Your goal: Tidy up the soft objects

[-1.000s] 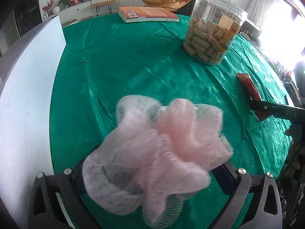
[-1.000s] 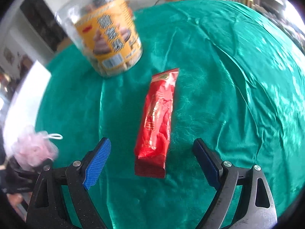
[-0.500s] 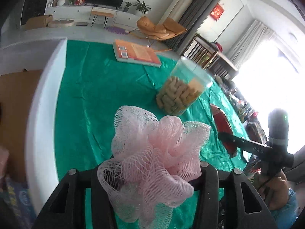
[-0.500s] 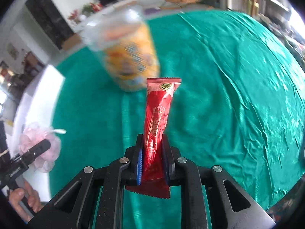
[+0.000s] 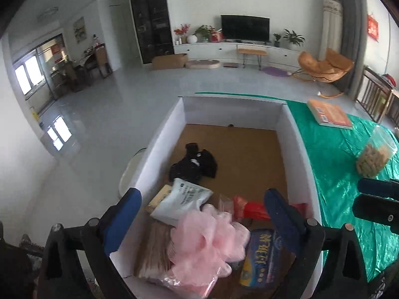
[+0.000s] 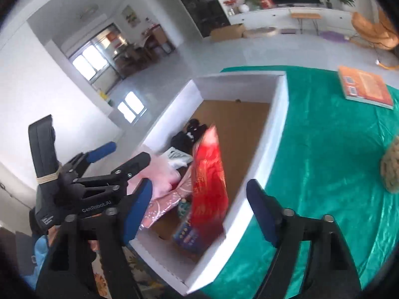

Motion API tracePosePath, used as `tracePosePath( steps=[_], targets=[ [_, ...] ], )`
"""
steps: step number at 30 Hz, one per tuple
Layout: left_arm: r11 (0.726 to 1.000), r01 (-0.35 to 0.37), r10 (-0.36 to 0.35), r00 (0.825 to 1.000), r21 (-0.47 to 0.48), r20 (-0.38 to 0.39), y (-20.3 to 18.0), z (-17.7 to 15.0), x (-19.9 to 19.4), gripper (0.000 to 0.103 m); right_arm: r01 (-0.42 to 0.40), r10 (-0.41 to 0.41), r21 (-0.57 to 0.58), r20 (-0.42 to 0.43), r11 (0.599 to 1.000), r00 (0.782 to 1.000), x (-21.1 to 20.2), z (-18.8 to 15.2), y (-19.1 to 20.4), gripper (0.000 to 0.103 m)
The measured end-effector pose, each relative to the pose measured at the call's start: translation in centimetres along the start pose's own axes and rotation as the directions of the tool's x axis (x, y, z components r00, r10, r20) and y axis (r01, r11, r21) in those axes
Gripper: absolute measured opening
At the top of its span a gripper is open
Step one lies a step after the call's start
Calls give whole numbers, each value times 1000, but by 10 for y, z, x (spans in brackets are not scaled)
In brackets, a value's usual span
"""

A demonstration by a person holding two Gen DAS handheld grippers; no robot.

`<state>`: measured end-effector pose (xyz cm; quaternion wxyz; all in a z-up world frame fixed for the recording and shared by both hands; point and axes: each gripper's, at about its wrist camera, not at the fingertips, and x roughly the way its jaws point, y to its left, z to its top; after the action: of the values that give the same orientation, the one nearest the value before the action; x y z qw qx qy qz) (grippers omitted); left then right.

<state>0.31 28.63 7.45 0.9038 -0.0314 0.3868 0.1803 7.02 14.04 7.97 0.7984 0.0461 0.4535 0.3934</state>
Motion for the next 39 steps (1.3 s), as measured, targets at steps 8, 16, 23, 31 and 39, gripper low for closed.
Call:
tracePosePath(
  steps=[8,16,23,31,39],
  targets=[
    [985,22,-24,1000,-172,-13,16,-25,-7,100,178,-172,-129,50,976,984,-19,-27,5,80],
    [988,-138,140,990,-71,26,-3,-36,-14,100,285,-283,-237,46,929,958,-21,-46,10,80],
    [989,-142,145,985,-42,88,-7,-33,-32,100,337,-335,-268,54,903,941,-23,-48,15,80],
    [985,-167,170,982,-42,80,-6,-31,-46,101,376,-371,-295,77,878,926,-22,-52,22,80],
    [992,-115,116,993,-42,23,-7,-41,-43,101,382,-377,-317,78,868,923,-20,-53,26,80]
  ],
)
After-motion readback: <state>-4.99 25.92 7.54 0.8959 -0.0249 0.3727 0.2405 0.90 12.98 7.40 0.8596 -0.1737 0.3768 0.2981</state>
